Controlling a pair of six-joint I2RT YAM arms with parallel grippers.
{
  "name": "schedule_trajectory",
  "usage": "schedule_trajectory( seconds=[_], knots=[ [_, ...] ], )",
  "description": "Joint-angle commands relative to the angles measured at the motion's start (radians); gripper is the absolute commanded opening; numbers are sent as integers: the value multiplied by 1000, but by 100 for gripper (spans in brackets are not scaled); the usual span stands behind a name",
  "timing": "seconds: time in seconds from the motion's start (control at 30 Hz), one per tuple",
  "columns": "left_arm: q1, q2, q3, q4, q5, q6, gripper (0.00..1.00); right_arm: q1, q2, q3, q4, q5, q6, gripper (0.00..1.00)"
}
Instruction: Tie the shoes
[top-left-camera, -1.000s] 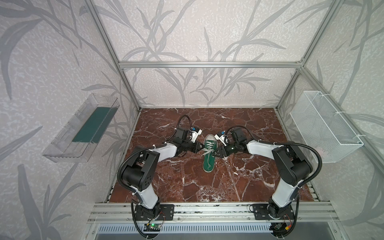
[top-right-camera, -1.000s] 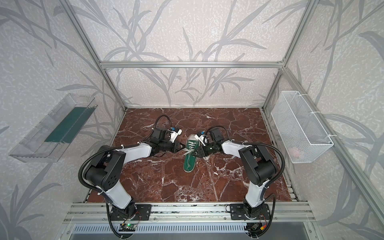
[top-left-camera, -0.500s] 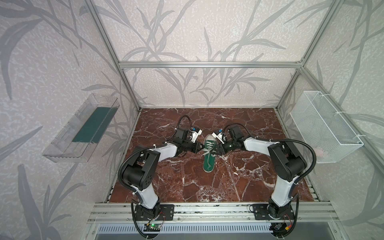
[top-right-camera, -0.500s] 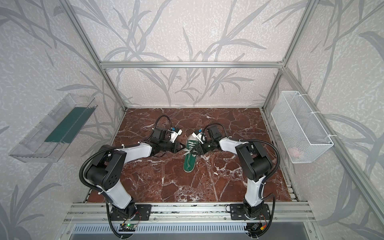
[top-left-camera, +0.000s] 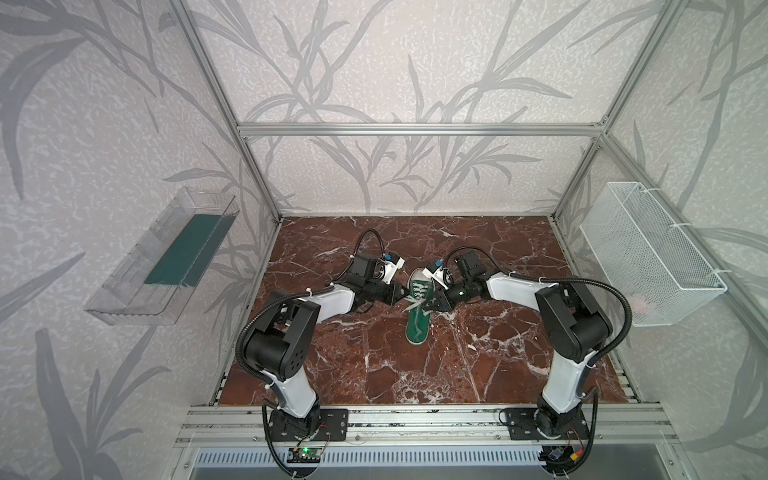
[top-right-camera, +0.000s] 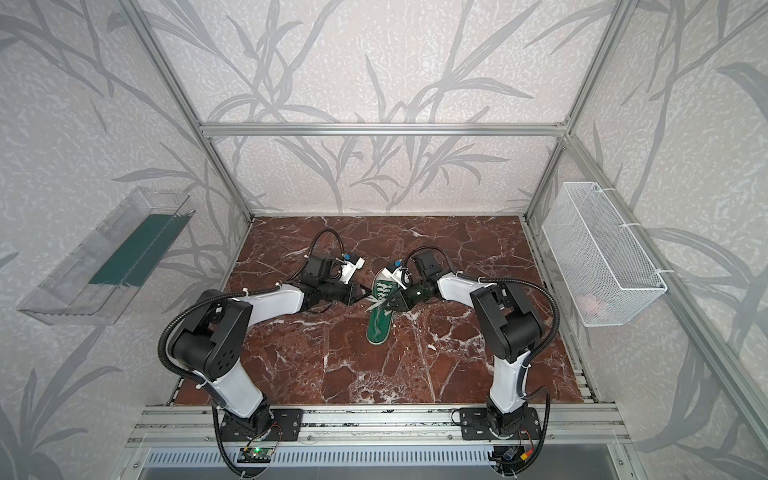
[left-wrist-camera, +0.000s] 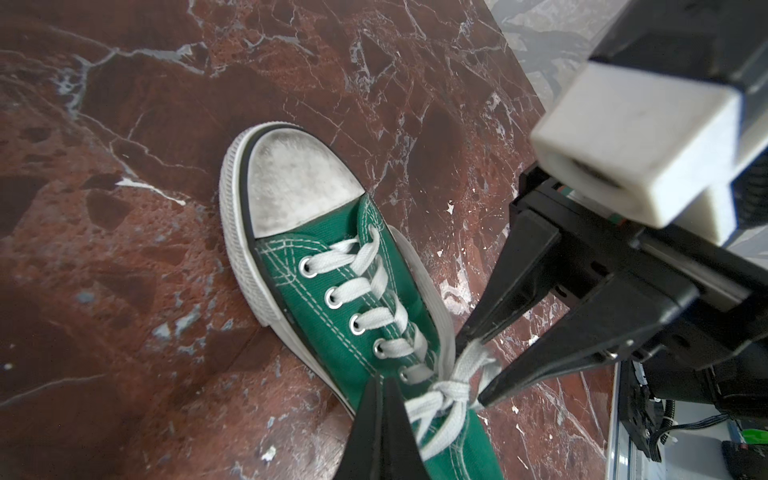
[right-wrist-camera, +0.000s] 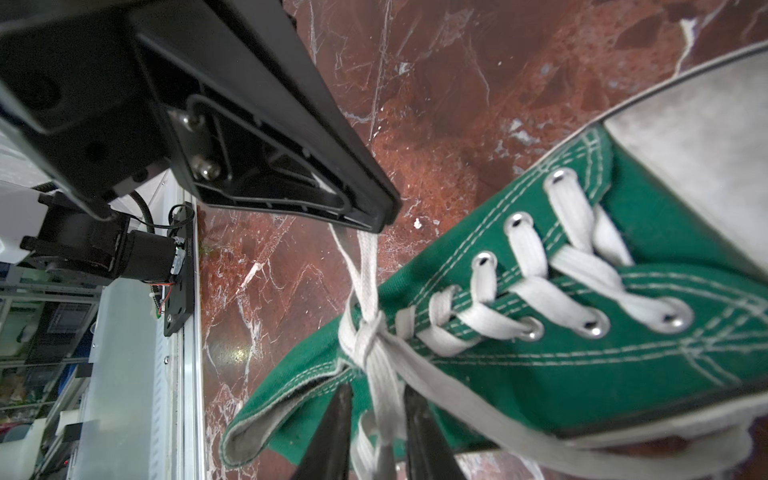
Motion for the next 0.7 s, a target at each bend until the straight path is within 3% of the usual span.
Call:
schedule_trajectory(
  seconds=[0.0,0.2,0.67],
  knots=[
    [4,10,26,-14,7,10,0,5,-2,23,-35,-3,-23,18],
    [4,5,26,-22,1,17,0,5,-22,13,-55,19,-35,0],
    [20,7,39,-59,-45,56,0,1,-82,-63,-53,56,-22,0]
  ],
)
